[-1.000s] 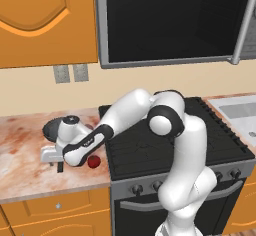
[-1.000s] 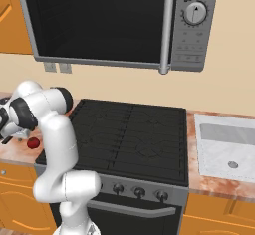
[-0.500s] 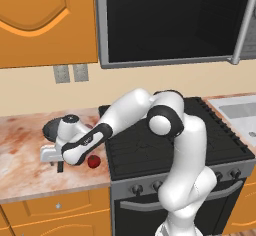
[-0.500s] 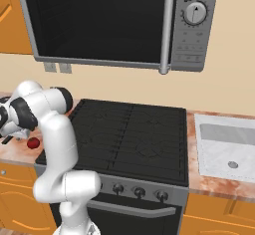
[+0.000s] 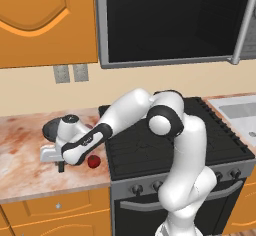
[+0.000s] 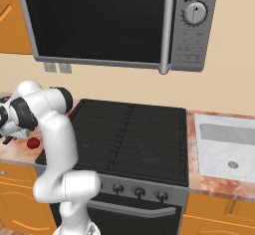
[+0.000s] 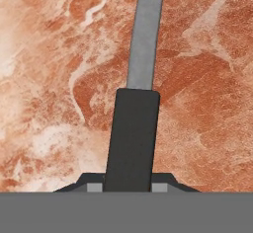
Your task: Place the pan on the rear right burner on the stove. Then place the tomato and the onion in the pan and turn on the rear right burner.
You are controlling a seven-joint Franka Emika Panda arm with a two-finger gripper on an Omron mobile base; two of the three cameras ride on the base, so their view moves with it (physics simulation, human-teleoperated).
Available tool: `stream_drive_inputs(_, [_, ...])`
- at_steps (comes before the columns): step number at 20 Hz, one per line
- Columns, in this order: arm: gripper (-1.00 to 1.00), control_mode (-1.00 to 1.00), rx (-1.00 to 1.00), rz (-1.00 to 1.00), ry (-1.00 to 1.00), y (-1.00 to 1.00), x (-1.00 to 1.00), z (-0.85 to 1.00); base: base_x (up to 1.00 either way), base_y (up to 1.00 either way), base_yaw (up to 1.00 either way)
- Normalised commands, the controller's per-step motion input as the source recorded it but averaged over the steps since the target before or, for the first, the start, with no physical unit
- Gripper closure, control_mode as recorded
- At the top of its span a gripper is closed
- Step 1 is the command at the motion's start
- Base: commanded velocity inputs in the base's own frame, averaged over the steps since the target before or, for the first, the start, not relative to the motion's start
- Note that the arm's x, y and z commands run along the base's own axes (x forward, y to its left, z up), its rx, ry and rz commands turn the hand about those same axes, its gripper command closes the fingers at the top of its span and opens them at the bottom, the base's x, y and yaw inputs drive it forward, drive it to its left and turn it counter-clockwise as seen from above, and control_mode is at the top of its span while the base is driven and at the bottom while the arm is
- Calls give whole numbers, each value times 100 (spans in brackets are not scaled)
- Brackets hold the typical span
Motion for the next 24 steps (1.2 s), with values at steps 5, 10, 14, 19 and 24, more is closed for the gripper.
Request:
stream_drive_inputs(5, [100, -100, 2, 0, 0, 0, 0, -3, 0, 0, 0])
stream_drive_inputs(10, [100, -100, 6, 0, 0, -3, 0, 0, 0, 0, 0])
stream_drive_inputs(14, [100, -100, 4, 0, 0, -2, -1, 6, 0, 0, 0])
stream_drive_inputs(19, [100, -100, 3, 0, 0, -2, -5, 18, 0, 0, 0])
stream_drive_inputs(24, [100, -100, 0, 0, 0, 0, -1, 27, 0, 0, 0])
